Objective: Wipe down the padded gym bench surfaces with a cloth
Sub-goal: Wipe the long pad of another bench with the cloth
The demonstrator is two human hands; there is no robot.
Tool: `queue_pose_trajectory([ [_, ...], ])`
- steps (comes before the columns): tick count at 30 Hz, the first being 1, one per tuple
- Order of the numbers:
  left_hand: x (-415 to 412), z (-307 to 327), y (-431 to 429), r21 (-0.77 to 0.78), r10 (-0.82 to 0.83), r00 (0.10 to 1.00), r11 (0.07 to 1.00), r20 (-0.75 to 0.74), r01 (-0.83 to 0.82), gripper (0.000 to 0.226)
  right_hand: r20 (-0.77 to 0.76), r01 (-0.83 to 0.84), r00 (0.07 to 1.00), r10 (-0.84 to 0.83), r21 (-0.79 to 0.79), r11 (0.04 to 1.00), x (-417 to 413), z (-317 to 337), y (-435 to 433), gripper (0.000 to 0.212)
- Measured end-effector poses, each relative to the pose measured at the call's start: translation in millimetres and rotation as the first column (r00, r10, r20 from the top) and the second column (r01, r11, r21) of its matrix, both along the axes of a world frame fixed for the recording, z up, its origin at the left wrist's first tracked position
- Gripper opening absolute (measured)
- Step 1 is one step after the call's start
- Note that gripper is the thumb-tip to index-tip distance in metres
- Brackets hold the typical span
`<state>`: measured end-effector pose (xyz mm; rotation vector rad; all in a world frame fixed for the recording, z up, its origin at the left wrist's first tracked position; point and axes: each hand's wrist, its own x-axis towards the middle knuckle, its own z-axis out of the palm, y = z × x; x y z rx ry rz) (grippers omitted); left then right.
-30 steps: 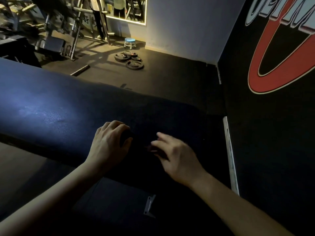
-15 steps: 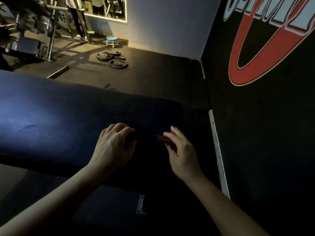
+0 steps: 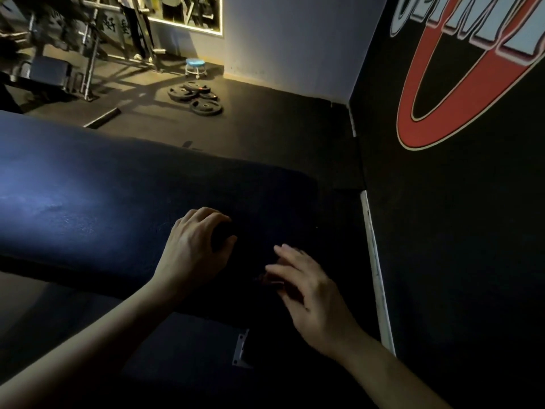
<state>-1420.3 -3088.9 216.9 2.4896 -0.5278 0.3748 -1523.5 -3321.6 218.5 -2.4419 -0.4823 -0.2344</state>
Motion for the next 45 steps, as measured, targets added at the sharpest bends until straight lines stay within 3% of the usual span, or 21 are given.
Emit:
queue_pose_trajectory([
  [3,-1.6,5.2,2.3,-0.051,0.008,1.0,0.999,0.009,-0.008,0.028,-0.045,-0.076,0.996,0.073,-0.073,0.994,35.0,14.3,-2.9,0.042],
  [6,-8.8,5.7,20.5,-0.023,0.046,0.998,0.999,0.037,-0.045,0.024,-0.049,0.22,0.973,-0.225,-0.079,0.972,103.2,17.1,6.5,0.033],
  [8,-17.4,0.7,44.2,0.01,0.114,0.992,0.993,0.047,-0.115,0.023,-0.047,0.268,0.961,-0.274,-0.097,0.958,126.9,18.4,35.1,0.029],
  [11,-27.7,-10.6,84.0,0.004,0.264,0.962,0.964,0.061,-0.265,0.02,-0.032,-0.067,0.998,0.063,-0.157,0.985,101.4,17.9,98.3,0.033],
  [13,-31.6,-15.8,104.5,0.005,0.337,0.937,0.941,0.089,-0.339,0.023,-0.102,-0.38,0.925,0.367,-0.189,0.905,72.3,18.7,117.1,0.038],
  [15,-36.2,-16.1,119.6,0.008,0.394,0.912,0.918,0.11,-0.398,0.025,-0.136,-0.512,0.859,0.494,-0.239,0.825,79.6,20.7,109.9,0.044],
  [17,-43.1,-14.5,129.5,0.008,0.43,0.897,0.901,0.104,-0.433,0.031,-0.088,-0.383,0.924,0.373,-0.252,0.889,123.4,22.2,95.5,0.046],
  [19,-50.2,-14.8,135.6,0.013,0.451,0.887,0.891,0.095,-0.454,0.035,-0.073,-0.063,0.996,0.049,-0.205,0.977,170.5,28.3,88.6,0.037],
  [21,-56.3,-17.0,139.4,-0.001,0.474,0.876,0.88,0.092,-0.476,0.037,-0.079,0.08,0.992,-0.096,-0.18,0.98,182.3,32.8,106.3,0.03],
  [23,-60.0,-19.2,142.9,-0.019,0.494,0.865,0.869,0.087,-0.494,0.038,-0.098,-0.122,0.99,0.104,-0.193,0.974,149.0,28.7,144.8,0.036],
  [26,-63.6,-23.9,146.6,-0.051,0.508,0.858,0.861,0.069,-0.506,0.035,-0.142,-0.562,0.827,0.544,-0.23,0.795,75.4,26.2,174.4,0.039],
  [28,-66.5,-25.6,149.5,-0.064,0.494,0.866,0.869,0.075,-0.49,0.033,-0.115,-0.626,0.776,0.621,-0.262,0.734,86.6,27.8,165.5,0.039],
  [31,-71.1,-27.4,152.1,-0.07,0.459,0.884,0.888,0.089,-0.454,0.031,-0.08,-0.302,0.953,0.291,-0.257,0.918,162.2,24.0,144.8,0.042],
  [33,-71.0,-26.5,152.2,-0.094,0.455,0.887,0.889,0.081,-0.448,0.03,-0.083,-0.06,0.996,0.044,-0.214,0.975,186.9,25.8,150.1,0.035],
  [34,-70.0,-25.9,153.1,-0.102,0.461,0.883,0.886,0.082,-0.453,0.03,-0.083,-0.049,0.996,0.033,-0.206,0.977,181.5,27.5,164.6,0.034],
  [36,-67.1,-26.3,158.6,-0.082,0.485,0.868,0.874,0.104,-0.479,0.032,-0.087,-0.276,0.961,0.264,-0.192,0.942,144.7,23.6,195.6,0.037],
  [38,-66.4,-27.5,167.1,-0.063,0.518,0.846,0.855,0.123,-0.514,0.034,-0.102,-0.566,0.823,0.558,-0.208,0.797,101.6,22.7,204.6,0.04],
  [40,-67.5,-28.3,175.0,-0.06,0.522,0.844,0.853,0.124,-0.519,0.034,-0.111,-0.644,0.76,0.641,-0.269,0.716,111.9,22.6,194.2,0.043],
  [41,-68.7,-28.7,177.6,-0.054,0.513,0.85,0.858,0.116,-0.511,0.034,-0.097,-0.589,0.803,0.588,-0.279,0.758,134.3,23.0,188.4,0.046],
  [43,-69.5,-27.8,181.2,-0.037,0.492,0.864,0.87,0.105,-0.491,0.035,-0.068,-0.308,0.951,0.301,-0.252,0.917,190.1,23.8,177.5,0.042],
  [45,-68.2,-26.2,185.3,-0.037,0.465,0.88,0.885,0.102,-0.463,0.034,-0.095,-0.045,0.995,0.024,-0.224,0.974,223.9,26.7,180.9,0.031],
])
